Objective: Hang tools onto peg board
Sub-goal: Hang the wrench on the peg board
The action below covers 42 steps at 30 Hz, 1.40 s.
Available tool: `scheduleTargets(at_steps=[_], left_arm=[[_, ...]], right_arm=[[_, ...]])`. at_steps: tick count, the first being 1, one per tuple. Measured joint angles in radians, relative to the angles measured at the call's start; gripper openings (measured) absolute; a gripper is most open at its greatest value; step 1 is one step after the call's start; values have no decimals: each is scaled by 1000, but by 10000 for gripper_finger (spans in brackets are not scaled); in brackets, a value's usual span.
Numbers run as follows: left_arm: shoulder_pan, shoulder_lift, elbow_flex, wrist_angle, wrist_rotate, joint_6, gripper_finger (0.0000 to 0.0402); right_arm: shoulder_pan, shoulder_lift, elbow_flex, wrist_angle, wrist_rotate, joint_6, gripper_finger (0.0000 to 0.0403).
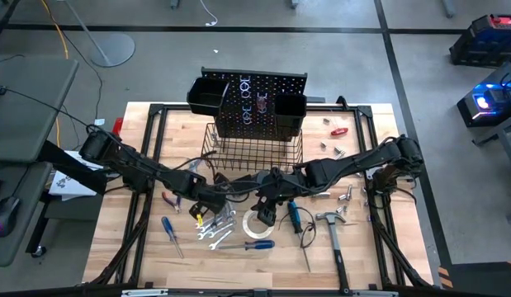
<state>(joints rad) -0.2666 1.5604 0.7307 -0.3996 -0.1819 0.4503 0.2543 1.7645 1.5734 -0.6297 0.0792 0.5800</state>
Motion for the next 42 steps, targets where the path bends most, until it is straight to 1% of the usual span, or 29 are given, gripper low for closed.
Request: scheduleTargets(at_steps=[2,5,8,11,14,16,18,20,22,24,26,28,30,35,40,42], left_arm=[[10,-1,1,-28,28,-75,0],[18,-3,-18,-66,75,-272,0],[15,-9,-48,-83,102,-485,0],[5,-12,-69,-76,118,-728,0],[-4,-13,-74,-74,129,-1017,0],[-7,-13,-77,-49,159,-1199,0],[-8,-10,-83,8,211,-1369,0],[-11,-5,-89,77,241,-1485,0],[-11,-1,-94,133,247,-1549,0],[-11,2,-95,170,231,-1599,0],[-12,2,-95,177,209,-1629,0],[-12,1,-99,181,184,-1663,0],[-12,1,-106,194,160,-1715,0],[-14,0,-133,279,138,-1821,0],[-29,0,-137,310,112,-1851,0],[-35,0,-137,312,97,-1863,0]], right_arm=[[0,0,0,-1,0,5,220],[0,0,0,-12,0,6,220],[0,0,0,-23,0,1,220],[0,0,0,-26,1,-10,220],[-7,1,0,-25,1,-11,220],[-20,7,0,-25,0,-2,220],[-35,24,0,-20,-18,4,220],[-49,50,0,-5,-58,-1,220],[-58,79,0,34,-92,-20,220],[-60,110,0,97,-132,-55,220],[-60,149,0,165,-166,-95,220],[-60,186,0,208,-178,-139,220],[-59,220,0,230,-181,-175,220],[-60,307,0,232,-180,-252,220],[-60,391,0,236,-133,-341,220],[-60,421,0,237,-130,-357,220]])
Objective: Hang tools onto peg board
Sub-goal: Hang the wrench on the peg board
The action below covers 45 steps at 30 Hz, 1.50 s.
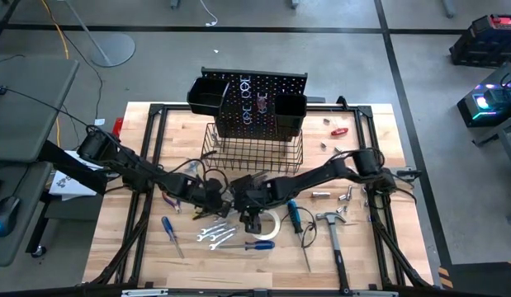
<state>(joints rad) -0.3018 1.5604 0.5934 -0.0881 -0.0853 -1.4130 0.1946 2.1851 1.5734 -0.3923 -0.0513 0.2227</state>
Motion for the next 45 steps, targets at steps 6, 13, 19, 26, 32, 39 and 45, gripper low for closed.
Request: scheduleTargets(at_steps=[6,13,19,26,32,39,45], left_arm=[[-4,0,0,23,-21,0,0],[-4,0,0,32,-33,1,0],[-4,0,0,40,-51,0,0],[-4,-5,-2,84,-48,1,0],[-5,-89,-2,82,-29,44,0],[-13,-267,0,55,-33,141,1],[-35,-427,0,-77,-76,199,1]], right_arm=[[0,35,2,19,85,-10,220],[-1,36,1,-7,152,-122,183],[2,60,6,-39,149,-151,45],[18,75,6,-70,125,-80,22],[29,53,54,-146,94,-69,1],[32,50,180,-219,89,-97,1],[28,49,298,-309,95,-135,1]])
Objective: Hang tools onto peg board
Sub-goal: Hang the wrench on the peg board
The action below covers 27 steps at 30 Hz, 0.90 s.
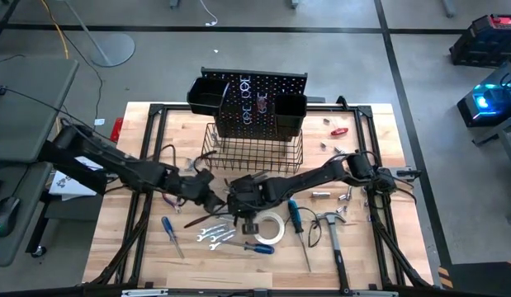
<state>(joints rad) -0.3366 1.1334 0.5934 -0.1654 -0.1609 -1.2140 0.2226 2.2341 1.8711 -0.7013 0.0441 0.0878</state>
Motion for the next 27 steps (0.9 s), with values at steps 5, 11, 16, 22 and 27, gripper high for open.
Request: scheduleTargets(at_steps=[5,11,16,22,27], left_arm=[[-68,-144,0,-41,-119,82,1],[-164,-312,0,6,-243,183,1],[-242,-468,1,62,-418,283,1],[-301,-608,2,436,-574,721,1],[-326,-660,3,649,-526,958,1]], right_arm=[[0,-3,108,-161,-23,-48,1],[-4,-51,141,-277,-41,-64,1],[-42,-134,142,-184,-38,-1,1],[-91,-174,142,109,-24,117,1],[-120,-179,142,128,53,172,1]])
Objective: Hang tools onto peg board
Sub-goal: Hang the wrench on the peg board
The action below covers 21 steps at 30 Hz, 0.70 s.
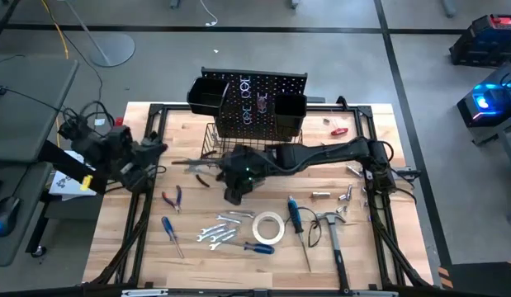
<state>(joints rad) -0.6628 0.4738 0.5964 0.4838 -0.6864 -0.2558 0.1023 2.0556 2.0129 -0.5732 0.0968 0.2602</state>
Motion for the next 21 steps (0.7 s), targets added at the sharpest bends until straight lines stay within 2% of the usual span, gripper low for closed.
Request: scheduleTargets(at_steps=[7,12,14,17,19,21], left_arm=[[-8,-9,0,9,38,25,1],[-8,-13,0,16,69,31,0],[-8,-15,-1,16,72,40,0],[-8,-16,-1,24,72,57,0],[-8,-17,-1,31,72,58,0],[-8,-17,-1,36,69,66,0]], right_arm=[[-26,-15,0,-26,15,31,1],[-30,-59,-11,-91,64,31,1],[-28,-110,-89,-76,68,57,1],[-23,-240,-332,60,75,136,0],[-26,-340,-508,281,40,203,0],[-35,-411,-625,546,-1,240,0]])
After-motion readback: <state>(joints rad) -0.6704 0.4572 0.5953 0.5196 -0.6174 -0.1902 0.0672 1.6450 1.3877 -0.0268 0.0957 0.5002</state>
